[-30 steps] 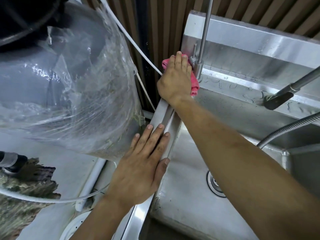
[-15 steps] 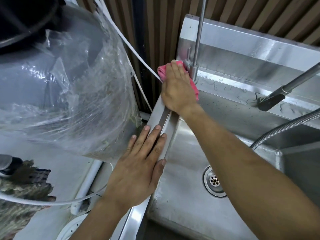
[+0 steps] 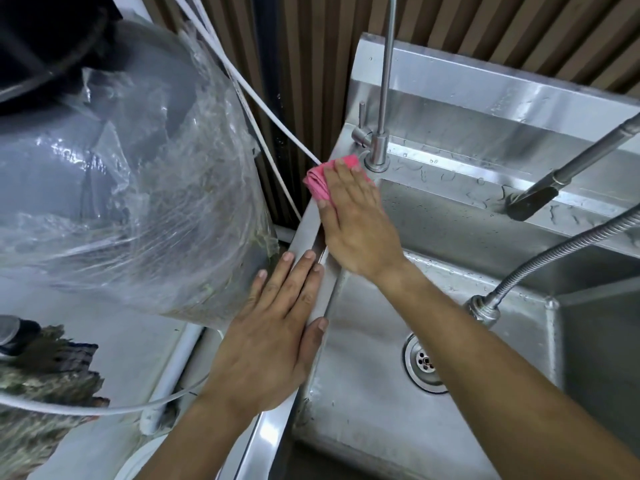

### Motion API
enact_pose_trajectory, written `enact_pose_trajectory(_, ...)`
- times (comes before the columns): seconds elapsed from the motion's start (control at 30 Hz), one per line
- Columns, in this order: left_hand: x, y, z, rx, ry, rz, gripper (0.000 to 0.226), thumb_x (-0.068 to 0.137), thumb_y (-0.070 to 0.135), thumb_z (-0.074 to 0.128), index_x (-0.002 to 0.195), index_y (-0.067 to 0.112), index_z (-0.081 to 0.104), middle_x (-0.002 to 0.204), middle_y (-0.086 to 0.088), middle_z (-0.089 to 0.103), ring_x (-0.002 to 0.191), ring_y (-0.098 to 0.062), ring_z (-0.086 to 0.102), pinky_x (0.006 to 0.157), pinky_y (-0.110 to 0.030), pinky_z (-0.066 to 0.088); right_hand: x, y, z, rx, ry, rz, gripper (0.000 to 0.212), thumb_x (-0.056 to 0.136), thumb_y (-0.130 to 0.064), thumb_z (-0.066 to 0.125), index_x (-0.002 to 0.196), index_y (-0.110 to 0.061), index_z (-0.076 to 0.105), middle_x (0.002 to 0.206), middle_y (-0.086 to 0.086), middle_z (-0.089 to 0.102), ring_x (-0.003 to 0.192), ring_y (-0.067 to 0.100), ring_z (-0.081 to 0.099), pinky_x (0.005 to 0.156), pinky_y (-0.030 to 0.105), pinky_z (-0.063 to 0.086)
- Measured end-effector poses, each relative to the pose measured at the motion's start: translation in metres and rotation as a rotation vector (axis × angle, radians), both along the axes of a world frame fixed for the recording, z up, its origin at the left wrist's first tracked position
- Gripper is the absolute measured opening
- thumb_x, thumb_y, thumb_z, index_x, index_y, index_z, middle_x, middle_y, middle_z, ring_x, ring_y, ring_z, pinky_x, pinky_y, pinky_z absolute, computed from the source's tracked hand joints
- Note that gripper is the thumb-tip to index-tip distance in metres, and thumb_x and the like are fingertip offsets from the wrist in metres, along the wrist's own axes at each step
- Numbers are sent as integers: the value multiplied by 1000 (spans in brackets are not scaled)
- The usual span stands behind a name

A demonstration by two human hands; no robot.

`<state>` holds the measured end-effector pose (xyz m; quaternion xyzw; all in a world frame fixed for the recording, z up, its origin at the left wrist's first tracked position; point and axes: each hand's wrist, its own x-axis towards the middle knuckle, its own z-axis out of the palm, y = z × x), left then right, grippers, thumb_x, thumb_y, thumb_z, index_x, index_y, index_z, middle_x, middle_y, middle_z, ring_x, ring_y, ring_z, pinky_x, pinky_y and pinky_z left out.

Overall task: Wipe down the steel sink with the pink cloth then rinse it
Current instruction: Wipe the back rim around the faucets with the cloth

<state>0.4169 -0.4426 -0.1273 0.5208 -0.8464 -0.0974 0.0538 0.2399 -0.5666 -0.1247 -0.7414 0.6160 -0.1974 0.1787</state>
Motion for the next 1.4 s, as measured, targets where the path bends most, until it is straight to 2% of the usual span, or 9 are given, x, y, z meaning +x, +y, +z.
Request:
enact_pose_trajectory(0.23,0,0,0,12,-16,-4,62,109,43,24,164,15,24,174,2,9,161,-18,0,129,-46,15,-9,1,-6,-38,-76,53,56,112,-38,31,165,-23,17,173,-2,9,160,16,-5,130,40,-5)
enact_pose_trajectory(0.37,0,-1,0,-6,-16,-16,62,109,43,26,163,15,25,174,1,10,161,-19,2,128,-44,11,-15,20,-4,-119,-48,132,53,107,-35,47,157,-20,39,164,3,34,151,26,24,127,41,21)
enact_pose_trajectory(0.57,0,-2,0,-20,5,-16,61,108,43,27,163,15,26,173,2,13,161,-19,6,126,-46,14,-14,-15,-9,-92,-129,43,52,109,-30,43,160,-25,33,171,-2,19,159,16,2,125,25,-8)
enact_pose_trajectory(0.67,1,-2,-2,-28,6,-23,61,108,43,29,162,16,29,173,3,15,160,-19,9,125,-46,15,-13,-4,-9,-150,-321,-68,45,108,-23,42,153,-21,47,155,2,51,147,18,40,127,39,26)
enact_pose_trajectory(0.8,-3,-5,0,-57,18,-32,62,107,45,29,160,13,36,171,-1,24,159,-22,17,124,-49,14,-33,15,26,-355,-896,-419,41,110,-39,40,150,-38,45,112,11,69,91,30,71,80,51,60)
enact_pose_trajectory(0.9,-21,-32,7,-94,29,-78,62,107,45,25,159,13,38,169,-3,28,158,-23,19,124,-44,13,-66,-19,53,-639,-604,-422,51,110,-25,42,159,-14,34,158,25,41,147,46,36,120,63,30)
enact_pose_trajectory(1.0,-53,-84,19,-80,94,-82,68,105,49,12,163,17,26,172,1,16,159,-16,1,128,-34,0,-88,-92,63,-715,26,-225,55,112,-20,39,162,-6,23,170,18,17,158,38,8,130,47,-1)
enact_pose_trajectory(1.1,-75,-138,18,-32,50,-25,73,99,49,-1,165,19,8,174,3,0,159,-16,-12,124,-30,-15,-98,-128,48,-706,476,-137,63,110,-38,33,164,-10,16,172,13,12,159,34,7,130,48,3)
enact_pose_trajectory(1.4,-77,-159,6,30,7,-2,81,92,55,-8,166,22,4,173,6,-11,159,-17,-16,123,-35,-14,-134,-106,35,-746,806,135,60,111,-29,33,164,-11,13,172,11,10,160,31,7,131,47,6)
